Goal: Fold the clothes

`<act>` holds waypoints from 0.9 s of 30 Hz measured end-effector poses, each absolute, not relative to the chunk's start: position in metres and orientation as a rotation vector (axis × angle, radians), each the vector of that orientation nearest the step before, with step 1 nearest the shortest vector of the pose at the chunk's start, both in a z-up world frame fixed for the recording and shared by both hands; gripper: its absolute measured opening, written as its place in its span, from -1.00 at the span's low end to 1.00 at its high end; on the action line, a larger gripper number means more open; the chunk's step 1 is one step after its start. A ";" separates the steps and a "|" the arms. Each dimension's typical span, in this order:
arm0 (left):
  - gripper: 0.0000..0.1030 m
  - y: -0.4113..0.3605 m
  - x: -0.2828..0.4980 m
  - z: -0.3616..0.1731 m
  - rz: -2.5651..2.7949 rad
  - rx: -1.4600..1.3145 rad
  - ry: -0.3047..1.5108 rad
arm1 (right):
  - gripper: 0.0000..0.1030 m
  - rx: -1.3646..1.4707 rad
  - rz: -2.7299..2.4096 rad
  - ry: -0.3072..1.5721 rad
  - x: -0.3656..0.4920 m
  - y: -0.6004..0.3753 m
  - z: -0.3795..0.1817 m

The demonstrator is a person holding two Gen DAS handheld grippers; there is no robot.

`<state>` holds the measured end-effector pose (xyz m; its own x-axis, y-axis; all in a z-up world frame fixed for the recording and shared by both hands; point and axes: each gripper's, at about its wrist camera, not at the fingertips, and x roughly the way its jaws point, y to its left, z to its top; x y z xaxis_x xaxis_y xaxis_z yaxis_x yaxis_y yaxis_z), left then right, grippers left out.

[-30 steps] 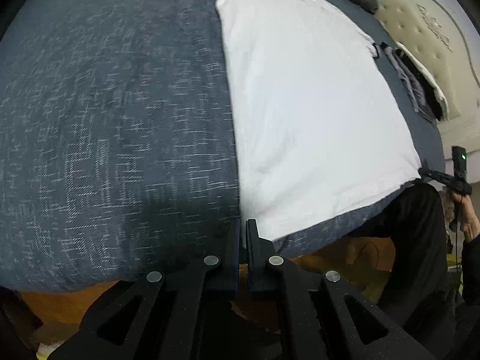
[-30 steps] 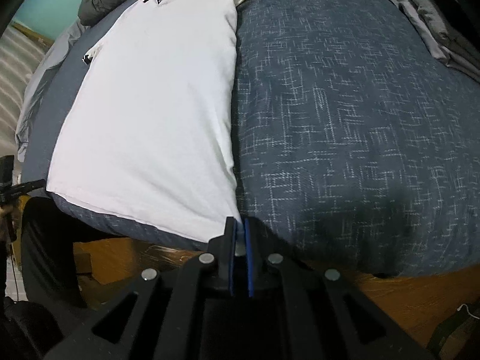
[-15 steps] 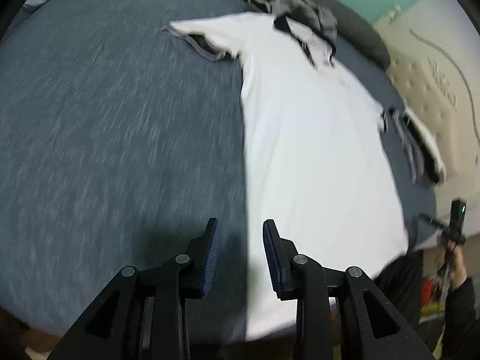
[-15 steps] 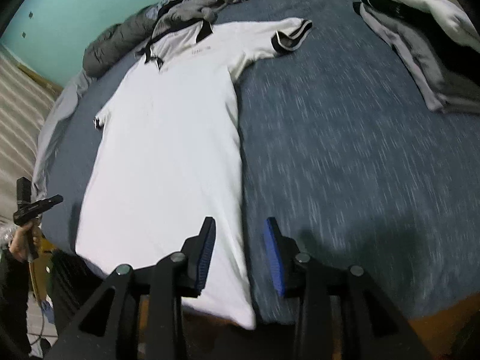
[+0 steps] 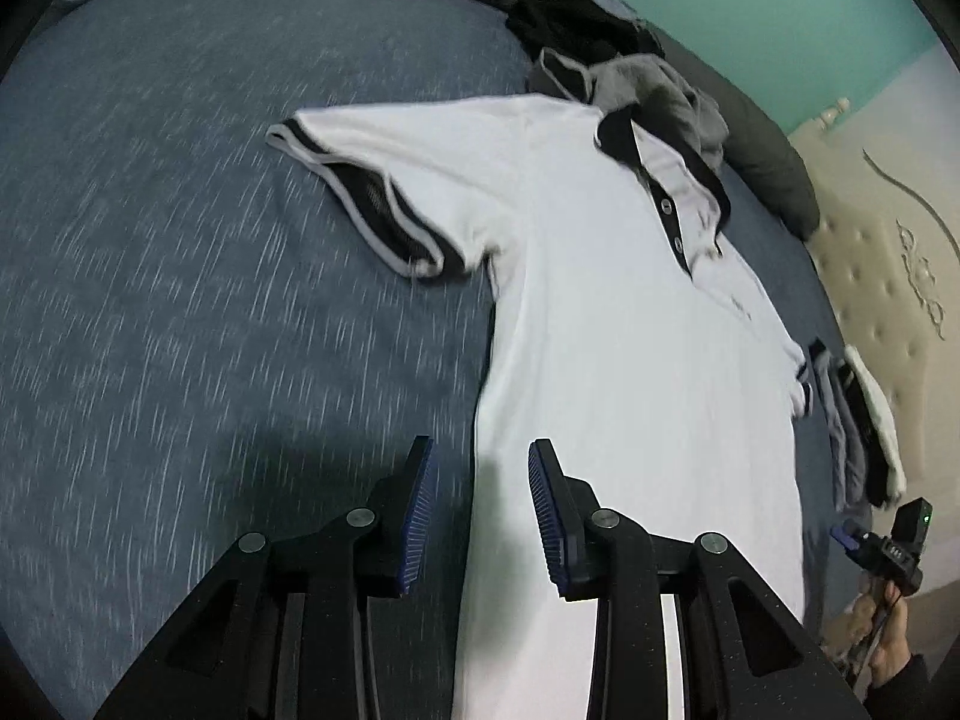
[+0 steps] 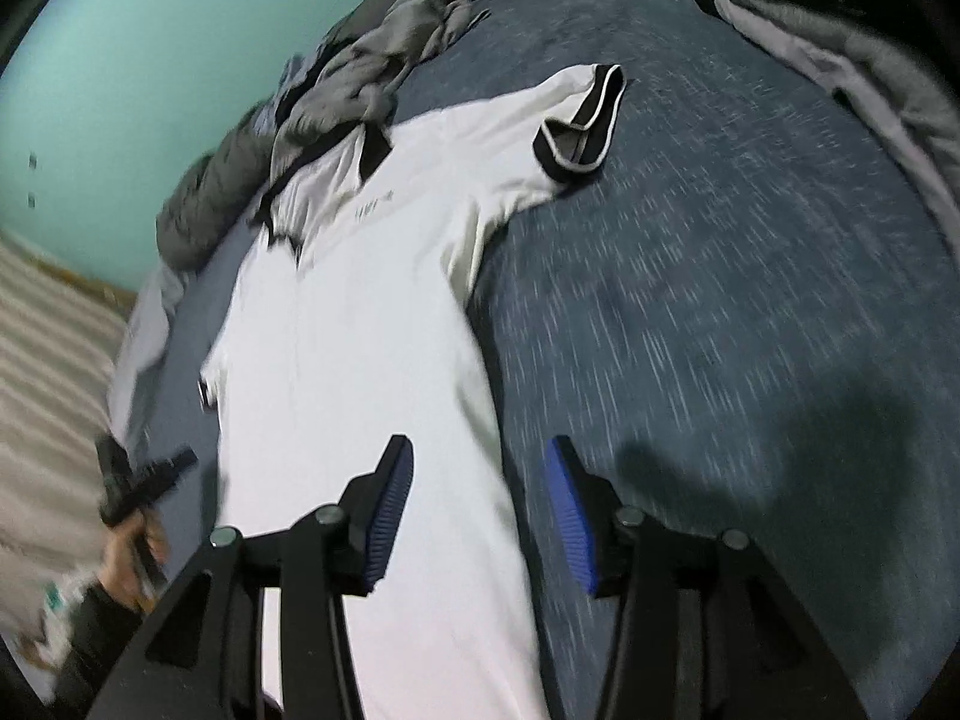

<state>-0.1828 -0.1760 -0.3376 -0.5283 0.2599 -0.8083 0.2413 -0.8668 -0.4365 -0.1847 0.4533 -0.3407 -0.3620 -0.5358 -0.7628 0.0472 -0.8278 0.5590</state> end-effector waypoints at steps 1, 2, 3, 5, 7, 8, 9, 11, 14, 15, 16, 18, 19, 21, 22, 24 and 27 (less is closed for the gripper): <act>-0.33 -0.176 -0.185 -0.338 2.633 -1.500 -0.806 | -0.07 1.498 -2.235 -0.682 -0.193 0.454 -0.344; -0.32 -0.175 -0.186 -0.339 2.653 -1.483 -0.804 | -0.07 1.499 -2.234 -0.711 -0.202 0.454 -0.346; -0.30 -0.174 -0.187 -0.341 2.673 -1.470 -0.801 | -0.07 1.500 -2.234 -0.738 -0.212 0.453 -0.350; -0.19 -0.174 -0.189 -0.346 2.697 -1.458 -0.801 | -0.07 1.501 -2.237 -0.778 -0.231 0.450 -0.355; -0.14 -0.174 -0.187 -0.351 2.725 -1.447 -0.794 | -0.07 1.499 -2.242 -0.805 -0.249 0.445 -0.359; -0.13 -0.174 -0.187 -0.352 2.741 -1.437 -0.787 | -0.07 1.501 -2.248 -0.803 -0.254 0.443 -0.361; -0.13 -0.174 -0.185 -0.354 2.755 -1.425 -0.780 | -0.07 1.502 -2.254 -0.800 -0.260 0.441 -0.364; -0.13 -0.174 -0.182 -0.356 2.781 -1.394 -0.772 | -0.07 1.504 -2.266 -0.796 -0.271 0.437 -0.368; -0.12 -0.172 -0.177 -0.359 2.810 -1.350 -0.754 | -0.13 1.508 -2.283 -0.789 -0.287 0.431 -0.374; -0.12 -0.171 -0.176 -0.360 2.818 -1.340 -0.733 | -0.18 1.509 -2.289 -0.787 -0.292 0.429 -0.376; -0.12 -0.170 -0.175 -0.361 2.824 -1.336 -0.709 | -0.21 1.510 -2.294 -0.785 -0.297 0.427 -0.378; -0.11 -0.169 -0.176 -0.362 2.817 -1.335 -0.697 | -0.27 1.513 -2.306 -0.780 -0.308 0.423 -0.382; -0.11 -0.170 -0.175 -0.361 2.807 -1.323 -0.708 | -0.35 1.514 -2.312 -0.778 -0.313 0.421 -0.384; -0.10 -0.170 -0.173 -0.361 2.809 -1.300 -0.714 | -0.62 1.516 -2.323 -0.773 -0.324 0.417 -0.389; -0.10 -0.171 -0.172 -0.362 2.809 -1.295 -0.716 | -0.79 1.517 -2.329 -0.771 -0.330 0.415 -0.391; -0.10 -0.171 -0.173 -0.366 2.799 -1.304 -0.726 | -0.89 1.506 -2.357 -0.744 -0.332 0.417 -0.389; -0.09 -0.173 -0.173 -0.370 2.785 -1.318 -0.743 | -0.91 1.491 -2.402 -0.702 -0.337 0.419 -0.385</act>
